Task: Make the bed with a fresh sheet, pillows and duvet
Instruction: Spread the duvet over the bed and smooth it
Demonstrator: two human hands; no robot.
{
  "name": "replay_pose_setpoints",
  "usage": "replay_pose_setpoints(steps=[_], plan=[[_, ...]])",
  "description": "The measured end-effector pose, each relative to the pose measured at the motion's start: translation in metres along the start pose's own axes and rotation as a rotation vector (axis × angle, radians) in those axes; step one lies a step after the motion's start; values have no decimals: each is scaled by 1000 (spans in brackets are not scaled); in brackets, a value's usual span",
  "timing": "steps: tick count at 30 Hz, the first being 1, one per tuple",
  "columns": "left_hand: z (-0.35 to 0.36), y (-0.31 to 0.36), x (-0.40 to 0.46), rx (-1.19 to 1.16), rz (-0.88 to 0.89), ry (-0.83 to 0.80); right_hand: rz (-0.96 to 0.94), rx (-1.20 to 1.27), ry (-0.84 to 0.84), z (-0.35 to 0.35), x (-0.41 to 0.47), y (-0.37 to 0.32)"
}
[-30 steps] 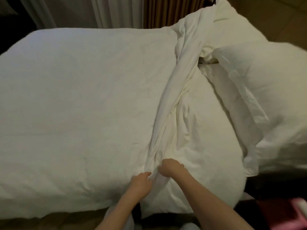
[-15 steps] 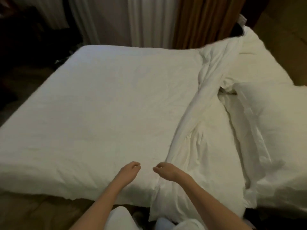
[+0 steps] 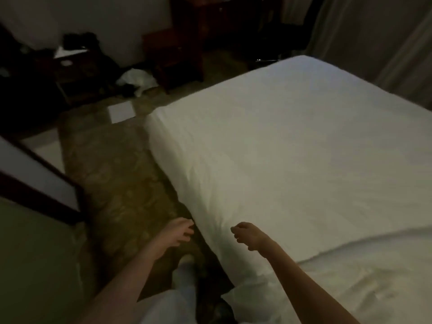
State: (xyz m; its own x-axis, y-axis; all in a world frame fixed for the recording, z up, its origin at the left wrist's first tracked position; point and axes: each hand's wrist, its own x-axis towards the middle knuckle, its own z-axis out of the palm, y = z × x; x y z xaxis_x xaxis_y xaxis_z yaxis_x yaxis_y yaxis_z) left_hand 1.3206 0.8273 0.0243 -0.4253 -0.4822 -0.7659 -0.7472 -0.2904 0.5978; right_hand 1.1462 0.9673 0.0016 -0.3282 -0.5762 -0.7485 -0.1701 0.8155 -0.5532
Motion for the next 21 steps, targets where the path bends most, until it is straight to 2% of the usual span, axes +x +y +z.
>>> replay_pose_setpoints(steps=[5,8,11,17,21], plan=[[-55,-40,8,-165,-73,173,-135,-96,-153,29,20,-93],[-89,-56,24,-217,-122,199,-219,-124,-226,40,35,-153],[-130,-60,50,-245,-142,204,-292,-187,-225,55,68,-214],[-242,-13,109,-300,-94,243,-313,-204,-198,72,137,-323],[-316,30,147,-317,-56,222,-254,-168,-152,72,185,-367]])
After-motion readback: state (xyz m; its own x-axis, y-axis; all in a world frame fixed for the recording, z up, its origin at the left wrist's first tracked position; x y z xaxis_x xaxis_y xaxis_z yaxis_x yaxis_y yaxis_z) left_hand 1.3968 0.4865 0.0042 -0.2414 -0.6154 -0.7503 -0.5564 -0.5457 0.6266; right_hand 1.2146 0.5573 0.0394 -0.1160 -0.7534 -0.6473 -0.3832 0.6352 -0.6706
